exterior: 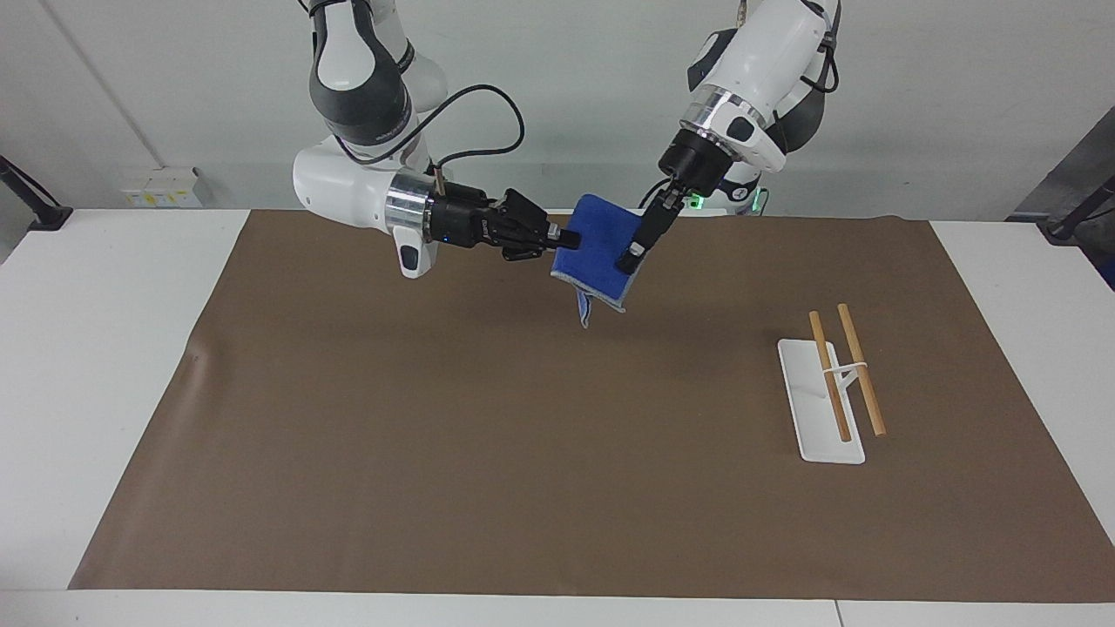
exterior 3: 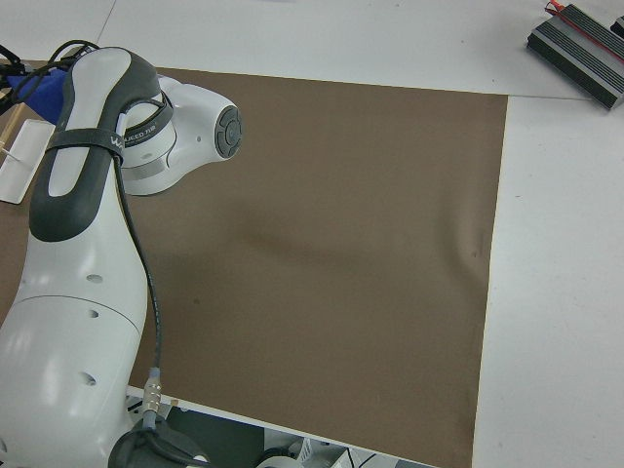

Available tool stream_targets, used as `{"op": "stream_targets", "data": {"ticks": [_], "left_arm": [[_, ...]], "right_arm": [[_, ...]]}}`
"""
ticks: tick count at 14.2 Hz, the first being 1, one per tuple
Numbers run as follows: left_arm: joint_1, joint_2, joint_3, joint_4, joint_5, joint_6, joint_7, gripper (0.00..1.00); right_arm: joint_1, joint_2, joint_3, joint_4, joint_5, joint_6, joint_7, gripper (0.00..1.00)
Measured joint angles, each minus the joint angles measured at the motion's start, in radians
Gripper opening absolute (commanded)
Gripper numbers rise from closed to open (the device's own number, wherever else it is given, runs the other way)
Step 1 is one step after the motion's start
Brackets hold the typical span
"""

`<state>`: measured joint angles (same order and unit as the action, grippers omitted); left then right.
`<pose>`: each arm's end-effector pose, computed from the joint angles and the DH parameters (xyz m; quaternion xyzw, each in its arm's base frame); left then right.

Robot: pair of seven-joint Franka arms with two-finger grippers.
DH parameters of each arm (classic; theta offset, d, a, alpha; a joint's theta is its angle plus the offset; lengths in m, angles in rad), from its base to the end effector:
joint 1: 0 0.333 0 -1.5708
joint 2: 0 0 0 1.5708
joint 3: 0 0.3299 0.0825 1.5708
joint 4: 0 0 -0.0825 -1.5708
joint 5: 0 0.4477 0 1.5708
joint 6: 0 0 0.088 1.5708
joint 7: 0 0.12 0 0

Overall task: Right arm passes towel to left arm to hang
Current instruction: 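Carry the towel toward the rack while the right gripper releases, withdraws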

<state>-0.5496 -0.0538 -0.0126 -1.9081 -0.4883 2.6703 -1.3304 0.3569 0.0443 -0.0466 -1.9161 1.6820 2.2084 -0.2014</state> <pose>0.5681 -0.3448 0.6000 0.7681 0.4766 0.0743 0.4211 0.6301 0.2484 0.5157 -0.7334 0.1866 -0.0474 0.6520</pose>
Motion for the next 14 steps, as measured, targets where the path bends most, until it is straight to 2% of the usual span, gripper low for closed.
{"op": "stream_targets", "data": {"ticks": [1, 4, 10, 14], "left_arm": [[0.007, 0.001, 0.000, 0.000, 0.000, 0.000, 0.000, 0.00], [0.034, 0.005, 0.002, -0.001, 0.000, 0.000, 0.001, 0.00], [0.123, 0.006, 0.005, -0.060, 0.000, 0.011, 0.003, 0.00], [0.190, 0.007, 0.007, -0.119, 0.000, 0.097, 0.005, 0.00]], "right_arm": [[0.003, 0.000, 0.000, -0.001, -0.029, 0.008, 0.000, 1.00], [-0.001, 0.000, -0.005, -0.007, -0.249, 0.032, 0.005, 1.00], [-0.049, 0.000, -0.014, -0.009, -0.888, 0.041, 0.145, 1.00], [-0.084, -0.001, -0.015, -0.009, -1.256, 0.038, 0.236, 1.00]]}}
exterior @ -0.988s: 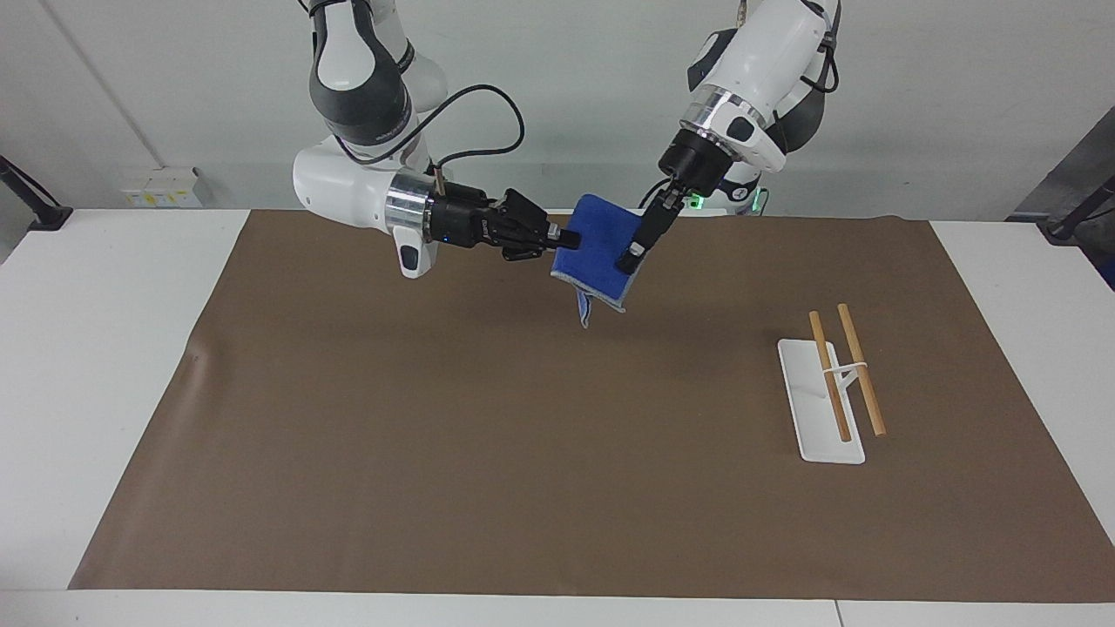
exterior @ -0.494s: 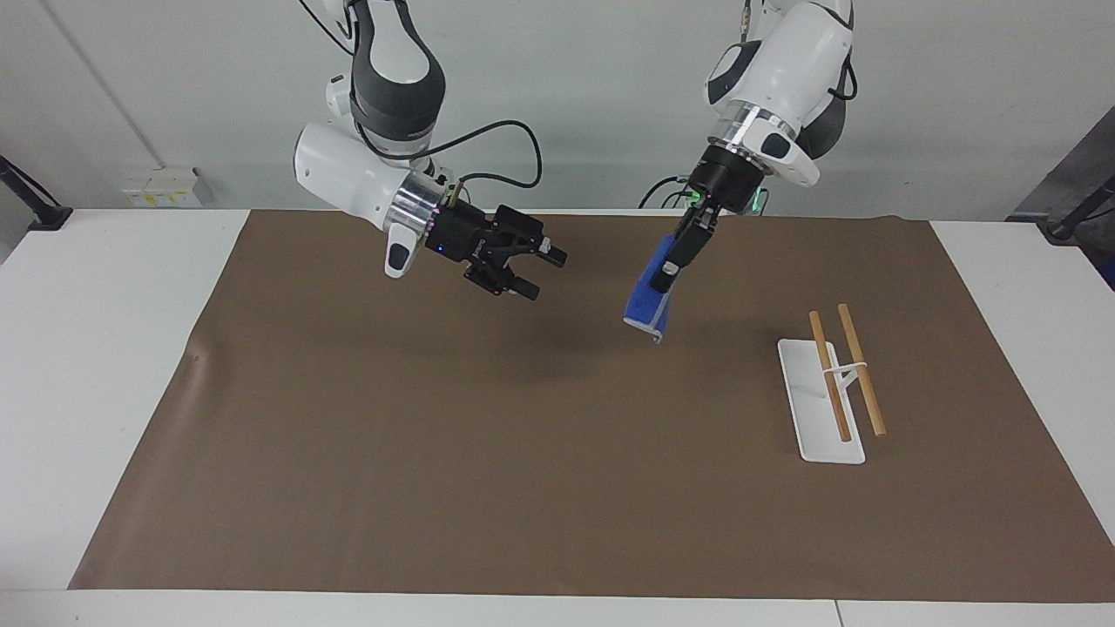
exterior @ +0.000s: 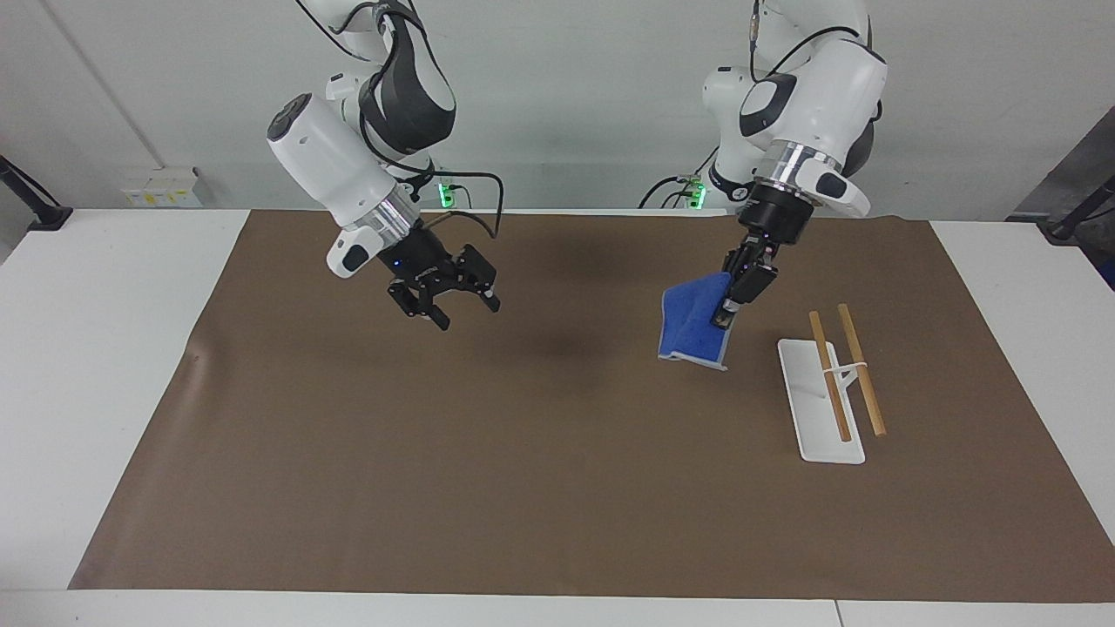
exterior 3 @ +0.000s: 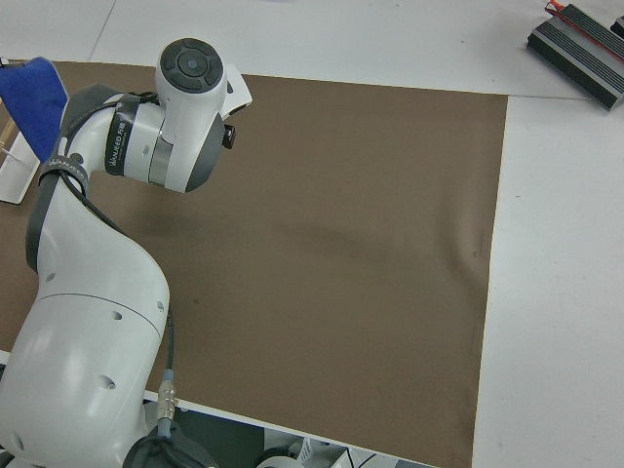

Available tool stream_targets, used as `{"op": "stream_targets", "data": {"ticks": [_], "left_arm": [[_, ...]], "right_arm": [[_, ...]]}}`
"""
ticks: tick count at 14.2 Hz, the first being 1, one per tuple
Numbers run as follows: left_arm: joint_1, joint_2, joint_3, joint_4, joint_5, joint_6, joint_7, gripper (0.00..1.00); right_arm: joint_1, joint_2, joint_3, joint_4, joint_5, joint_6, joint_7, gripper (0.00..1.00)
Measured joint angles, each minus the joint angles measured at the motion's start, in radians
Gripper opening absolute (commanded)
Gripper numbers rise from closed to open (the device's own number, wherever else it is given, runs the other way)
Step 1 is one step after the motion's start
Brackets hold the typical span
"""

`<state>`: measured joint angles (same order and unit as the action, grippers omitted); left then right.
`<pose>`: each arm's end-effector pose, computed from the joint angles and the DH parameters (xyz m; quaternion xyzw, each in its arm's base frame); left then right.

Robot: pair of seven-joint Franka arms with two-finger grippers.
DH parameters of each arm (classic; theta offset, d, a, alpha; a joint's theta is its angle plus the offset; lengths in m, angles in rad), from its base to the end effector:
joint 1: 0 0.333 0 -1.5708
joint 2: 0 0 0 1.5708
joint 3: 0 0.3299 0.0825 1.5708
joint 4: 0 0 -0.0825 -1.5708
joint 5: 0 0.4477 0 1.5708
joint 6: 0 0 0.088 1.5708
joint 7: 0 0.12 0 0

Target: Right arm passes towel to left arm to hang

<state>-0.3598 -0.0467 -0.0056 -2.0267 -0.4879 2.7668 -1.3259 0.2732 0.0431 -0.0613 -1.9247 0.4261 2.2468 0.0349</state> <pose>0.6190 -0.2178 0.5375 0.7147 0.5681 0.1212 0.3896 0.6422 0.1549 0.4741 -0.9739 0.0219 -0.1128 0.1958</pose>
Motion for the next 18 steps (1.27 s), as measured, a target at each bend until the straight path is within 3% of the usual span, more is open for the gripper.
{"op": "stream_targets", "data": {"ticks": [5, 14, 18], "left_arm": [[0.069, 0.004, 0.001, -0.082, 0.000, 0.085, 0.013, 0.00], [0.237, 0.004, 0.000, -0.156, 0.000, 0.098, 0.058, 0.00], [0.309, 0.004, -0.001, -0.175, 0.000, 0.098, 0.061, 0.00]], "right_arm": [[-0.009, -0.008, 0.000, 0.020, -0.321, -0.107, 0.119, 1.00], [-0.118, -0.059, -0.007, 0.169, -0.394, -0.370, 0.130, 1.00], [-0.119, -0.067, -0.063, 0.276, -0.415, -0.536, 0.129, 1.00]]}}
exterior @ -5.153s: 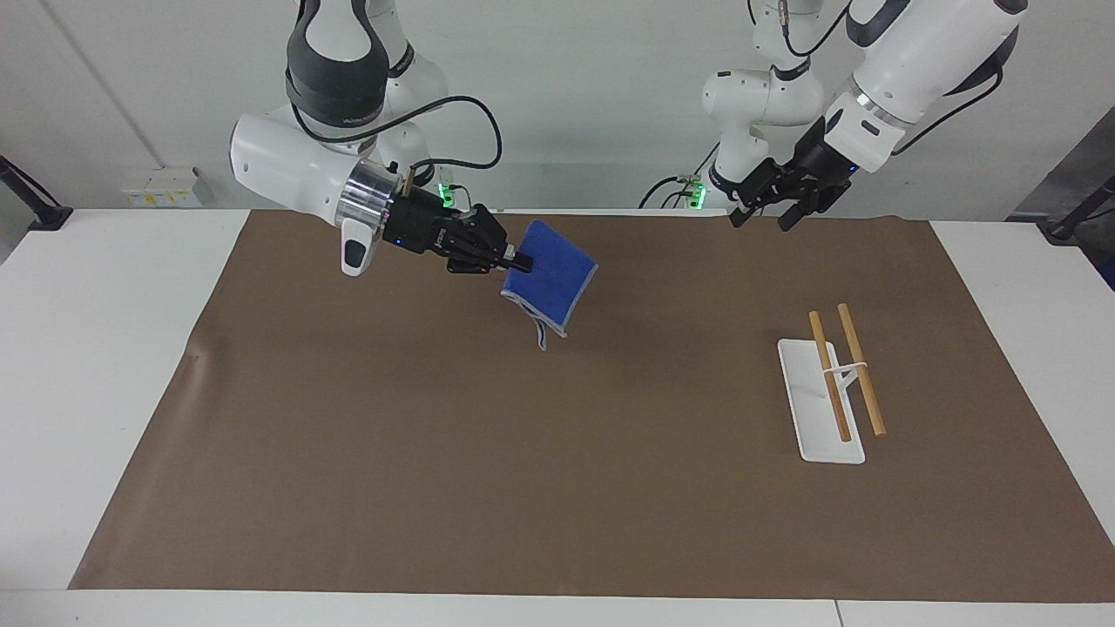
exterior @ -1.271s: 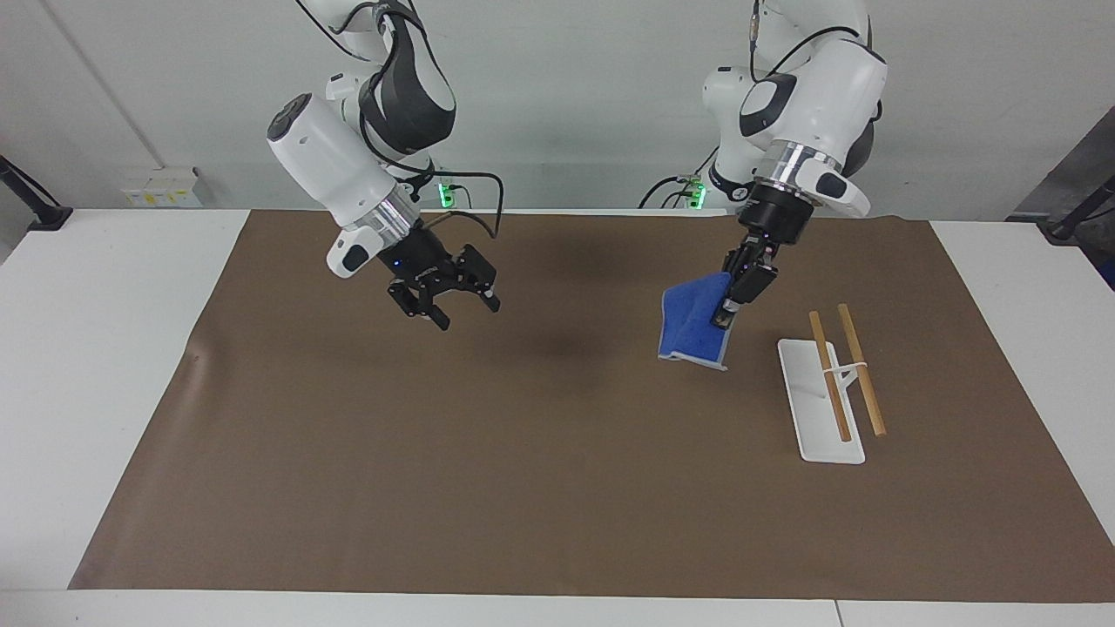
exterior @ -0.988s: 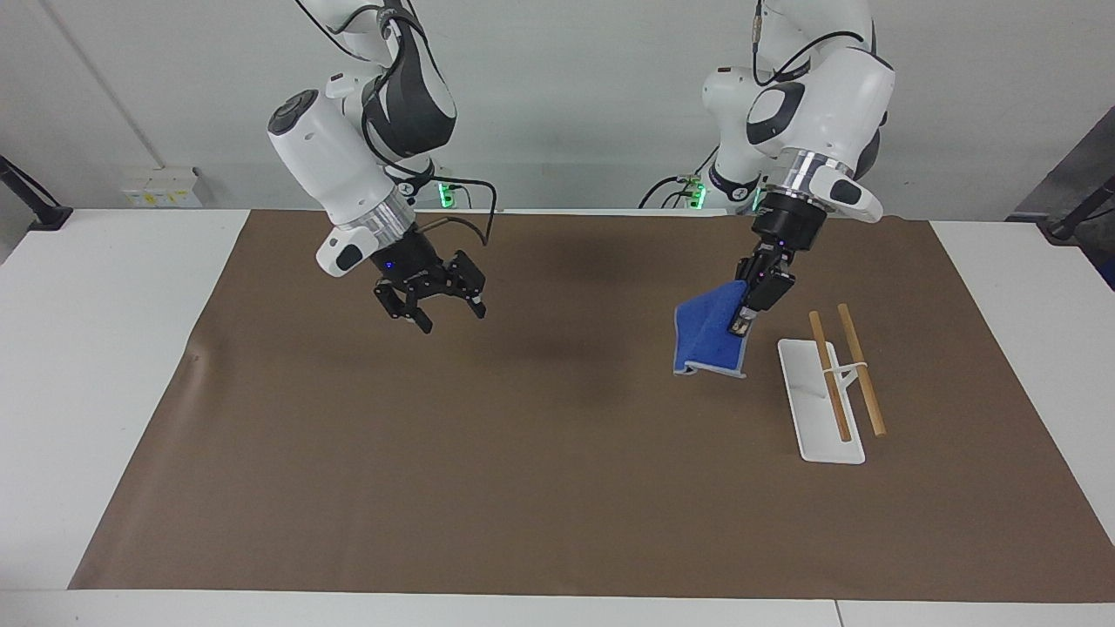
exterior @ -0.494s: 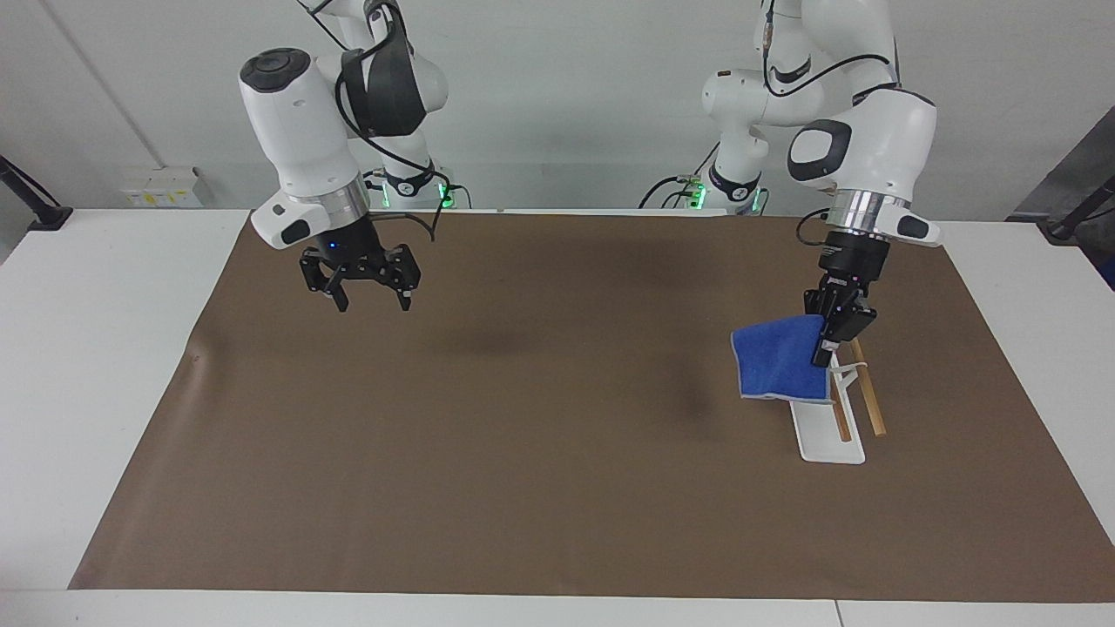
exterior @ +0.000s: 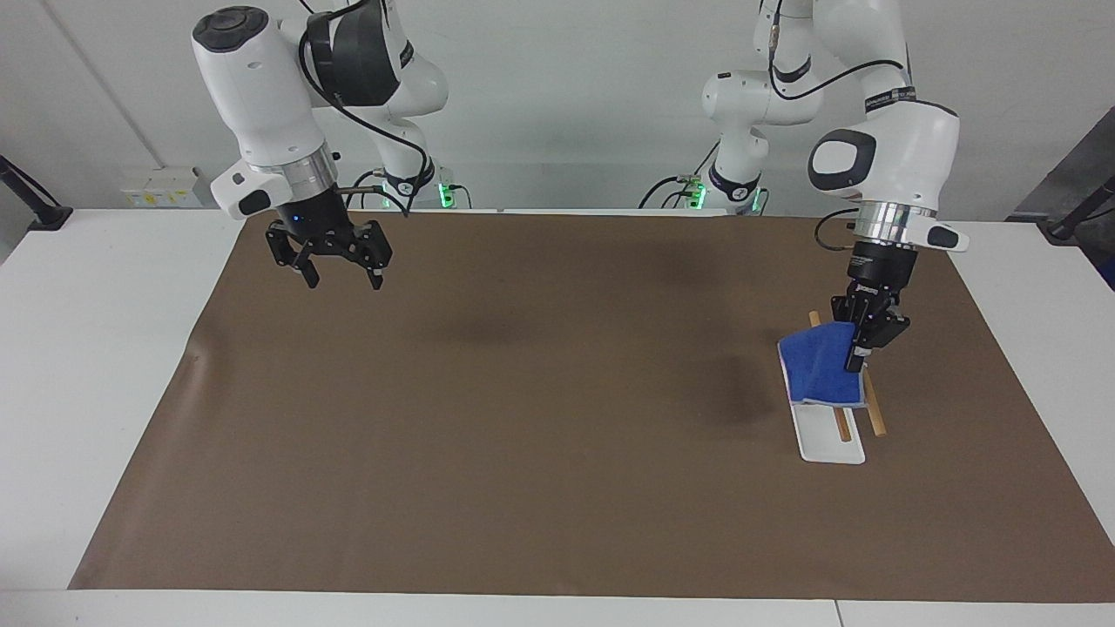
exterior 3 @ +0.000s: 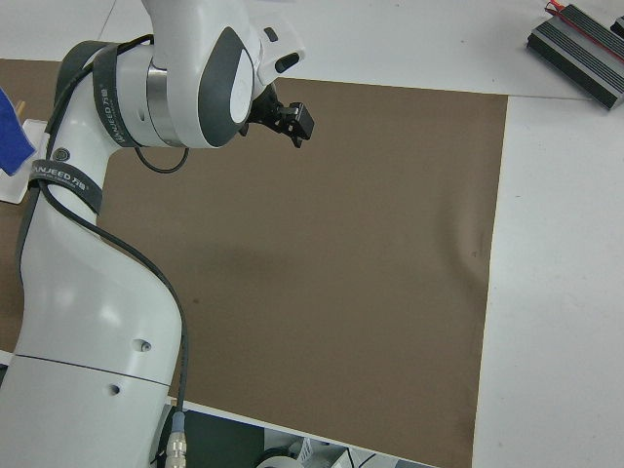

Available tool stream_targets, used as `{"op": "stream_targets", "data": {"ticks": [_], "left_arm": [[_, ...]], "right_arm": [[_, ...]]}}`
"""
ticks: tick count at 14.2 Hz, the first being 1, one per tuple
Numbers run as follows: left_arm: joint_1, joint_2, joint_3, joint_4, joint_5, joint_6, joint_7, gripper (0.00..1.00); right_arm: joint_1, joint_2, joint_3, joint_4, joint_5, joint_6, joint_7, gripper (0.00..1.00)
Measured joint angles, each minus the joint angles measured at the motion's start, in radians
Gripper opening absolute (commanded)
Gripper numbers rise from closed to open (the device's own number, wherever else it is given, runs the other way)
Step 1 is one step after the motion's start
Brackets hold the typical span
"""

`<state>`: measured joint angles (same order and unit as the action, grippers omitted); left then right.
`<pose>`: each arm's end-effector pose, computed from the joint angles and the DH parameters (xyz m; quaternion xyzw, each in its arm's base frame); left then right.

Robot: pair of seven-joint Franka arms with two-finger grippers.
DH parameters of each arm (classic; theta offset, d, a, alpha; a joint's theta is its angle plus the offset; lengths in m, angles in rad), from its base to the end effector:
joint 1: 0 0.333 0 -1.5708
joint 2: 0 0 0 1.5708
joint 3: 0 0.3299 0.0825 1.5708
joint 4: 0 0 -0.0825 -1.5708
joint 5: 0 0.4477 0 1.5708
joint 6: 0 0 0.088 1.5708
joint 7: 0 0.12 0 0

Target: Right arm passes towel to left arm to hang

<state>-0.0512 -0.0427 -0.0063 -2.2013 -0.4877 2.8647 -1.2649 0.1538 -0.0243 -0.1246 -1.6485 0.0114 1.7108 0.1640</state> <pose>0.6285 -0.0119 0.4473 0.6389 0.6775 0.1776 0.3182 0.6237 0.0186 0.6112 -0.9967 0.0679 -0.0423 0.0113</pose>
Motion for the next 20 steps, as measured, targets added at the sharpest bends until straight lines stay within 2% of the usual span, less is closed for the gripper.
{"op": "stream_targets", "data": {"ticks": [4, 16, 17, 20], "left_arm": [[0.068, 0.010, 0.000, -0.014, 0.000, 0.000, -0.002, 0.00], [0.175, 0.058, 0.000, -0.021, -0.001, 0.001, -0.004, 0.00], [0.180, 0.058, 0.001, -0.024, -0.001, 0.001, -0.004, 0.12], [0.182, 0.058, -0.001, -0.031, -0.001, 0.001, -0.042, 0.76]], "right_arm": [[0.000, -0.006, -0.057, 0.072, 0.000, -0.122, -0.036, 1.00], [-0.001, -0.011, -0.064, 0.073, 0.000, -0.199, -0.078, 1.00], [-0.001, -0.012, -0.064, 0.073, 0.000, -0.203, -0.078, 1.00], [-0.001, -0.014, -0.064, 0.073, 0.000, -0.206, -0.079, 1.00]]}}
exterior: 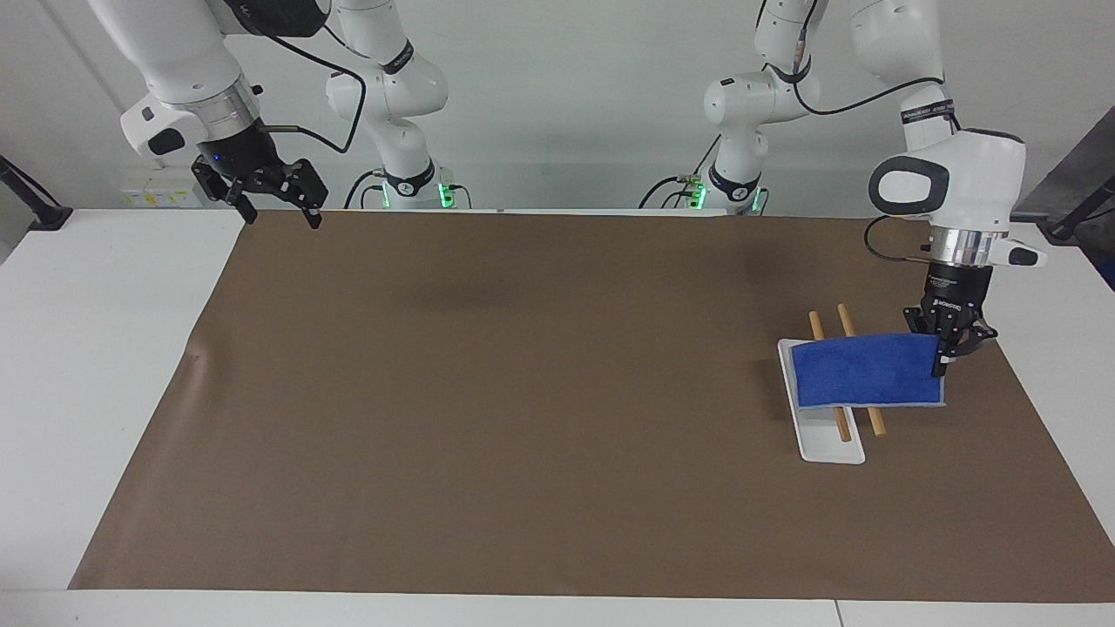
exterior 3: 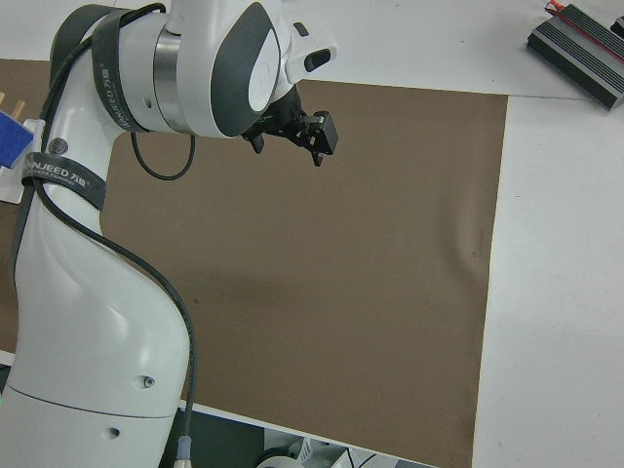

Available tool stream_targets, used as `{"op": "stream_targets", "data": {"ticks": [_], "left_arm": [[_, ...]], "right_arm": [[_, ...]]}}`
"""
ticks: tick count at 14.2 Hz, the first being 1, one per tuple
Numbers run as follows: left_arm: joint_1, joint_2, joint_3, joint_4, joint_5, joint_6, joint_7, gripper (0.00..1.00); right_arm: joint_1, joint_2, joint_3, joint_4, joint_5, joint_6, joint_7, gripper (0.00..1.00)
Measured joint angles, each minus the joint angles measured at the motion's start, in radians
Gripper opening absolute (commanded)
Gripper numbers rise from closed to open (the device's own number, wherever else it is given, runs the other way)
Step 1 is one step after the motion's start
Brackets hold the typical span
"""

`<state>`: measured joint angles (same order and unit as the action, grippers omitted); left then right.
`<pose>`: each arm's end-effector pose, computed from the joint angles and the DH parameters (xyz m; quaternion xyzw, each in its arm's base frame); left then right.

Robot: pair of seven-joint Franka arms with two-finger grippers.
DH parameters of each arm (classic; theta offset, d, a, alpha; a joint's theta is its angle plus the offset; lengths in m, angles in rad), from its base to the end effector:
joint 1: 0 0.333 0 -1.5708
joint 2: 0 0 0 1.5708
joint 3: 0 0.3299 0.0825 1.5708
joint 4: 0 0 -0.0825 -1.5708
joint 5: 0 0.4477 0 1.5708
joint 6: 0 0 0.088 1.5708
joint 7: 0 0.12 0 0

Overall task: Right arm passes towel to left arm to hang
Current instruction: 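Open the left gripper and pull it back from the towel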

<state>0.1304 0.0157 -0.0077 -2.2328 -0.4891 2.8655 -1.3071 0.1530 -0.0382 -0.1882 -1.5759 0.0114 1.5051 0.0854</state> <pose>0.6179 0.1008 0.3934 0.5657 0.7585 0.1698 0.2753 0.5984 -0.0218 0.6399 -0.9980 0.0598 0.0169 0.0088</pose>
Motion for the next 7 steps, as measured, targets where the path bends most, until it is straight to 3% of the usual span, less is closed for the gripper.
{"op": "stream_targets", "data": {"ticks": [1, 7], "left_arm": [[0.000, 0.000, 0.000, 0.000, 0.000, 0.000, -0.022, 0.99], [0.025, 0.000, 0.001, 0.002, 0.000, -0.006, -0.052, 1.00]], "right_arm": [[0.000, -0.001, 0.000, 0.000, 0.000, -0.001, 0.000, 1.00], [-0.034, -0.001, 0.029, 0.000, 0.002, -0.003, -0.001, 1.00]]}}
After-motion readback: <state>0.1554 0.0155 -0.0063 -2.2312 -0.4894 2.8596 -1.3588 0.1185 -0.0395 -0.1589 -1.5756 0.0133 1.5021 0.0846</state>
